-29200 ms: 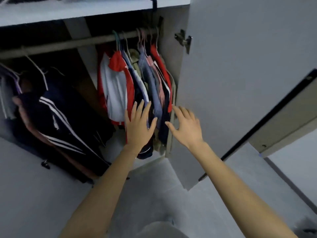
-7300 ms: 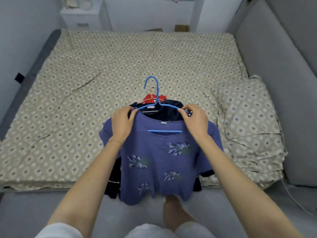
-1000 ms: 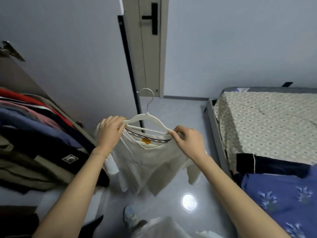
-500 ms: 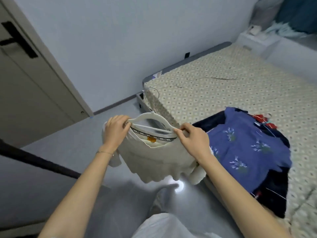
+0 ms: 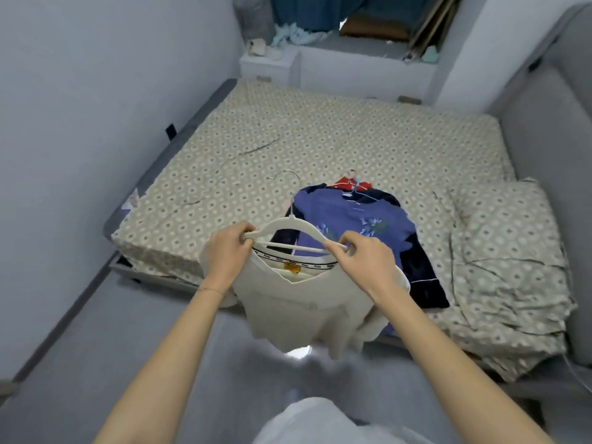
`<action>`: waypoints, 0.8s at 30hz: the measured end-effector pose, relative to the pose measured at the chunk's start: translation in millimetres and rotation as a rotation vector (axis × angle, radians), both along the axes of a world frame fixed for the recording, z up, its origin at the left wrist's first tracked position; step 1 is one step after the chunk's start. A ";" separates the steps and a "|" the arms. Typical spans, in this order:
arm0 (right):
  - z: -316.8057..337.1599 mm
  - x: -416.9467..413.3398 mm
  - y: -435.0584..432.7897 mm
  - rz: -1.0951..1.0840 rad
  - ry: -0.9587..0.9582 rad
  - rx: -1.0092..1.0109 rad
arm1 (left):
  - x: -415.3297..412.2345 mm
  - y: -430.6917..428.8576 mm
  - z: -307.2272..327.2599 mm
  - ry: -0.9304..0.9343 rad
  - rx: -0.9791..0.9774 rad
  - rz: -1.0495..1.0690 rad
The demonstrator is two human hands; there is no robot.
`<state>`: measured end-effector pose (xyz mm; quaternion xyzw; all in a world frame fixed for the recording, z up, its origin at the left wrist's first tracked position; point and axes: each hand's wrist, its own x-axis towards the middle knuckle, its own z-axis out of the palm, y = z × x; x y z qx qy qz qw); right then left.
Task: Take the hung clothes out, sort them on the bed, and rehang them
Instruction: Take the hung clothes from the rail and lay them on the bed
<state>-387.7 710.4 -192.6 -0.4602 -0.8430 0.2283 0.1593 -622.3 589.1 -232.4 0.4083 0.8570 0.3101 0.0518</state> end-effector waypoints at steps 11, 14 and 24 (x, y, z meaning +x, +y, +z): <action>30.3 38.9 97.5 -0.348 0.031 0.083 | -4.4 146.1 5.8 -0.104 0.216 -0.542; 27.5 35.7 134.4 -0.360 0.035 0.098 | -13.4 181.0 6.9 -0.138 0.241 -0.576; -26.2 -16.0 302.6 -0.279 0.053 -0.016 | -49.5 327.8 -33.9 -0.212 0.218 -0.409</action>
